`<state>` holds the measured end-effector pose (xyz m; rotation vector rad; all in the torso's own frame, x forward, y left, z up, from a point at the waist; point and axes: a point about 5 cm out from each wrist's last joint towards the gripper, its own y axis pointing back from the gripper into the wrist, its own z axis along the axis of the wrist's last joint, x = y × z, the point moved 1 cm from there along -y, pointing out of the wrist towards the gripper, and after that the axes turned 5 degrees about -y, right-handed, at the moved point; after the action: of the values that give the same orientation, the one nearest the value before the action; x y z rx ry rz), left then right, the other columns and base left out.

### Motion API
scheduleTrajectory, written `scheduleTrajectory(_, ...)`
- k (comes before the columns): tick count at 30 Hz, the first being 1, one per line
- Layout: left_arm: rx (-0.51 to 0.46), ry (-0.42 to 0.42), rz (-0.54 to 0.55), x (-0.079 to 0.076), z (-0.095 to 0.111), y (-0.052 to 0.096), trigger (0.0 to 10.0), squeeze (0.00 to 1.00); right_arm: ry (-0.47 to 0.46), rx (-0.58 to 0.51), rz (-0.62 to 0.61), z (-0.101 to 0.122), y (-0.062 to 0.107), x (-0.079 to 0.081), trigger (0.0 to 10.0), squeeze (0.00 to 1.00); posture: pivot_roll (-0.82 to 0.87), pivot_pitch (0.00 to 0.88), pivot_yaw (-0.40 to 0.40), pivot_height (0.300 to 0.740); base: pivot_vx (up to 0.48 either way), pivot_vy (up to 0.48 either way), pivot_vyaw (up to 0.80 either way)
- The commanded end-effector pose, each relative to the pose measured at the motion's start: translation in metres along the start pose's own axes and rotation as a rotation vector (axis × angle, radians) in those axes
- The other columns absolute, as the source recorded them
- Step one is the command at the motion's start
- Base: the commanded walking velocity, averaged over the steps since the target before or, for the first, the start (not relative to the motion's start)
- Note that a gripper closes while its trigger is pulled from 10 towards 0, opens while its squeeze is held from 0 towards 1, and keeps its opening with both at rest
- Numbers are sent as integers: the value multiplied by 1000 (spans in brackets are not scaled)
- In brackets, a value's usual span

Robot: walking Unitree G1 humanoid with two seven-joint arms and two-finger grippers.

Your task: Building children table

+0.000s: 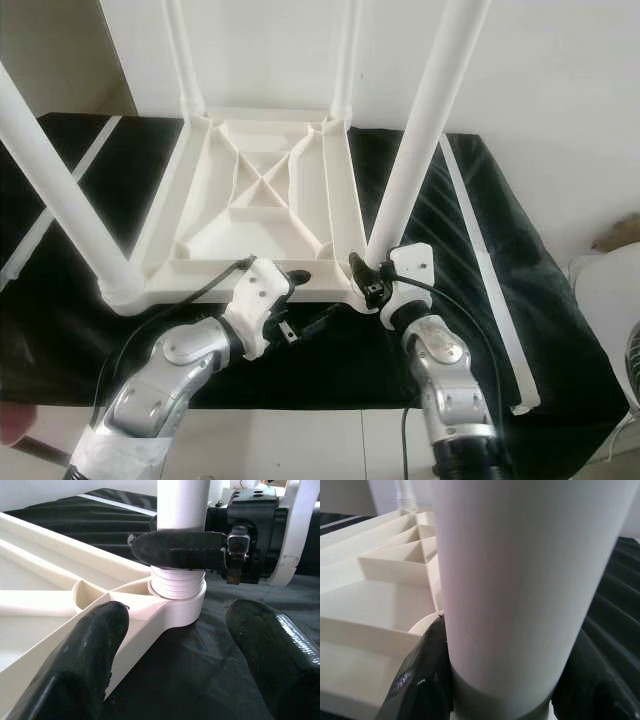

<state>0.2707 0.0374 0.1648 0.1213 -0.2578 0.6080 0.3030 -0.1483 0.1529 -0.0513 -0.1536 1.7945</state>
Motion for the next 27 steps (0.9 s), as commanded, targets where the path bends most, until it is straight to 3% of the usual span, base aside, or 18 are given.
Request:
scheduleTrajectory(1,-1,10,-10,-4,1,0,10000,0,-5,28,-88,-6,6,-4,10000,0,-86,88,-48,740,0,0,0)
scheduleTrajectory(5,0,16,-9,-6,0,2,10000,0,-20,35,-201,-11,11,2,10000,0,-81,95,-52,740,0,0,0)
scheduleTrajectory(13,-16,61,-12,-4,2,4,10000,0,-65,41,-275,-11,17,19,10000,0,-87,101,-43,740,0,0,0)
scheduleTrajectory(14,-26,85,-11,-3,2,5,10000,1000,-61,41,-282,-10,18,17,10000,0,-88,100,-42,740,0,0,0)
scheduleTrajectory(19,-37,114,-2,2,3,8,10000,1000,-56,43,-301,-10,19,15,10000,0,-90,103,-38,740,0,0,0)
scheduleTrajectory(27,8,71,31,9,-4,14,10000,1000,-38,48,-312,-10,22,10,10000,0,-88,105,-31,740,0,0,0)
